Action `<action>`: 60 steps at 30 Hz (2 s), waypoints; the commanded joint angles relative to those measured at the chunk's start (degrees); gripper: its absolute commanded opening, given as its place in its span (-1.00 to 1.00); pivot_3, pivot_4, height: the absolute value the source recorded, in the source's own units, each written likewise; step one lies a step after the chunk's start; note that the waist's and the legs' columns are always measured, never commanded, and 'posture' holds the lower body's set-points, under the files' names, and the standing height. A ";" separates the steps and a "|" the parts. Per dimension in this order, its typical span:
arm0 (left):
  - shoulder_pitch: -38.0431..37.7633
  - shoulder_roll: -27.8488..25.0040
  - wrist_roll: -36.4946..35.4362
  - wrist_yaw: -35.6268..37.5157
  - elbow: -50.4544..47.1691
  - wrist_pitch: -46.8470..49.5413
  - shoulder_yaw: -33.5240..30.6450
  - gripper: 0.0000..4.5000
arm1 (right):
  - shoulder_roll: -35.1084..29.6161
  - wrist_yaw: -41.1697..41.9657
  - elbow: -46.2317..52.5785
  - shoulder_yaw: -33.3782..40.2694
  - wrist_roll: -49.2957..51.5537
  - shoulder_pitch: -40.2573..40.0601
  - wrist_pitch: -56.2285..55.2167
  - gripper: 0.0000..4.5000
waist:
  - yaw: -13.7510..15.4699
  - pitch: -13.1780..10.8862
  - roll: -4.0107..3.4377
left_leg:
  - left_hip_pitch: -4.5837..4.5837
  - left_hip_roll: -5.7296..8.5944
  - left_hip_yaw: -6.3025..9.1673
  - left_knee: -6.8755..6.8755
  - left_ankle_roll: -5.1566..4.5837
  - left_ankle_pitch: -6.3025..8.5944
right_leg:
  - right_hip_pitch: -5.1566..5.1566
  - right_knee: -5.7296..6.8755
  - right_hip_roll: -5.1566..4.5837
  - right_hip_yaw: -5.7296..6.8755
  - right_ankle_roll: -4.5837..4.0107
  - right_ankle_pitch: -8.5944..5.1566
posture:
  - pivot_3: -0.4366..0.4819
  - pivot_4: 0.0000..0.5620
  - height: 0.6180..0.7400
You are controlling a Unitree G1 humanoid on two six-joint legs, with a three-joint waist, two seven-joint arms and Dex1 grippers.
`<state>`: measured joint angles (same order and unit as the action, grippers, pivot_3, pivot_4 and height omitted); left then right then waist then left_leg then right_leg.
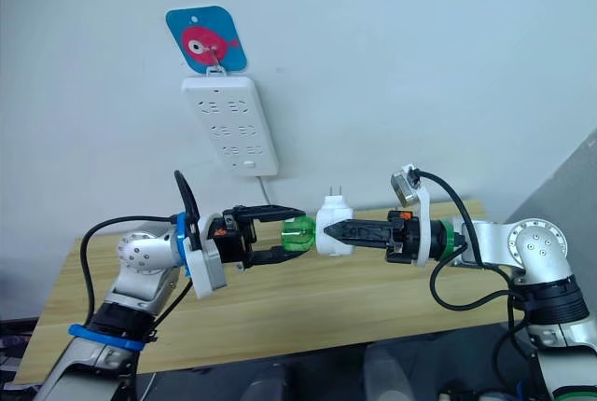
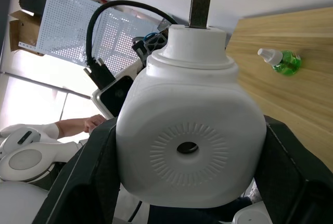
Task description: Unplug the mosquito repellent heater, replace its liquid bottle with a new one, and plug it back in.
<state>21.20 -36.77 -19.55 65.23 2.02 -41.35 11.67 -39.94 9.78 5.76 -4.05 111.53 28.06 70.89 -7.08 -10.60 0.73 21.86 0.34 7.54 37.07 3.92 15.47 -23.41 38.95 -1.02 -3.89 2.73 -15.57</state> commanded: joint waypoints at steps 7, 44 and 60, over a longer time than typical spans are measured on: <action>6.56 -18.60 -36.03 -8.40 -19.58 77.86 -0.77 0.01 | -1.48 1.20 0.22 1.76 1.47 2.56 0.21 0.35 | -0.88 0.00 0.00 | 0.00 0.01 0.14 0.01 0.00 0.00 | 0.03 0.02 0.02 0.16 0.11 -0.08 | -0.36 -0.50 1.00; -3.85 -5.05 -35.97 -4.64 -20.96 85.91 -17.66 0.01 | -15.63 7.32 9.33 -2.85 -35.97 -5.44 -2.65 0.35 | -0.26 -0.03 0.06 | 0.01 0.01 -0.07 -0.05 0.00 0.01 | -0.04 -0.06 0.01 0.03 0.03 -0.07 | -0.38 -0.42 1.00; -3.61 -0.29 -23.74 -5.37 -24.40 74.19 -13.04 0.01 | -3.77 13.36 -10.03 -15.88 -78.72 -2.23 -11.53 0.35 | 0.50 -0.39 0.17 | -0.08 0.01 -0.19 -0.04 0.00 0.00 | -0.04 -0.04 0.01 -0.10 -0.03 -0.03 | -0.33 -0.27 1.00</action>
<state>17.32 -37.24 -44.00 59.44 -19.97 34.61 -1.61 -44.08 22.08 -3.76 -20.99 34.95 24.56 59.76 -6.58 -10.98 0.90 21.78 0.35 7.35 37.03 3.92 15.47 -23.44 38.91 -1.01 -3.99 2.70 -15.60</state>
